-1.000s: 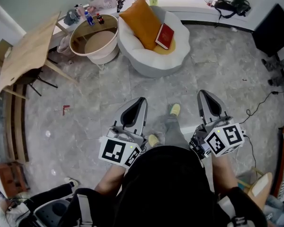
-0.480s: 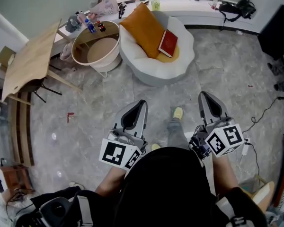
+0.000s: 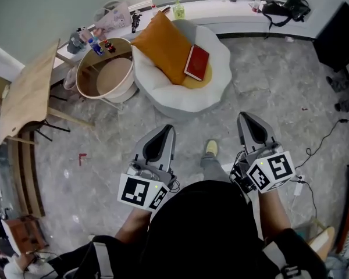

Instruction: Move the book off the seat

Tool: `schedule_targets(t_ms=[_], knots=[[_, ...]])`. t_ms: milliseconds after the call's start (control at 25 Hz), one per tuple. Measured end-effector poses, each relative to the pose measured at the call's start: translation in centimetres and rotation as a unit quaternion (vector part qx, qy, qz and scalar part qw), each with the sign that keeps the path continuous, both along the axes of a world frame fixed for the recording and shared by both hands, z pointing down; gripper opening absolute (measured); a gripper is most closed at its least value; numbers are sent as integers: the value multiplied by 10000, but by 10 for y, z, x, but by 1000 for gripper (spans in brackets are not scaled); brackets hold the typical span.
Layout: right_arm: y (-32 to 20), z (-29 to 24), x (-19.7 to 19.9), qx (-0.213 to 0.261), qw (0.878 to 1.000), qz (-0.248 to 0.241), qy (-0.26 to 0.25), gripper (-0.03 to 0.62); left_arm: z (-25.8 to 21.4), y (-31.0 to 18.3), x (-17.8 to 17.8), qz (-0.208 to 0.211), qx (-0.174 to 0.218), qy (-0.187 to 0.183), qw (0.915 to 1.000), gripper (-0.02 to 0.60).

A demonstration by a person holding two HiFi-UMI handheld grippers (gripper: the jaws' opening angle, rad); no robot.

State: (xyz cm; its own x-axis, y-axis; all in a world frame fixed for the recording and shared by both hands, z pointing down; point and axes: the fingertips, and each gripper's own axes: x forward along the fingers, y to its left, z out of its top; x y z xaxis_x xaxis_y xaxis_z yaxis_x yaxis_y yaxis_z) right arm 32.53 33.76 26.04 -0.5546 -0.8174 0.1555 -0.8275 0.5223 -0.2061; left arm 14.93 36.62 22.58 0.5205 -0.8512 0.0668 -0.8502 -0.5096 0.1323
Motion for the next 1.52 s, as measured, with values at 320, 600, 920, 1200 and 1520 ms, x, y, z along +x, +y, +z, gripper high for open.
schedule_targets(t_ms=[320, 600, 920, 1200, 1520], knots=[[-75, -1, 26, -147, 9998, -129, -71, 6, -2, -77, 31, -32, -195, 4, 9998, 12], [-120, 4, 44, -184, 9995, -262, -36, 6, -1, -122, 56, -47, -309, -99, 9995, 12], [-163, 5, 58, -145, 9992, -347, -122, 6, -2, -162, 73, -111, -223, -105, 9996, 12], [-179, 3, 68, -109, 9990, -409, -160, 6, -2, -178, 80, -201, -214, -119, 9995, 12], [-191, 7, 64, -111, 9982, -545, -219, 6, -4, -186, 73, -384, -206, -134, 9990, 12]])
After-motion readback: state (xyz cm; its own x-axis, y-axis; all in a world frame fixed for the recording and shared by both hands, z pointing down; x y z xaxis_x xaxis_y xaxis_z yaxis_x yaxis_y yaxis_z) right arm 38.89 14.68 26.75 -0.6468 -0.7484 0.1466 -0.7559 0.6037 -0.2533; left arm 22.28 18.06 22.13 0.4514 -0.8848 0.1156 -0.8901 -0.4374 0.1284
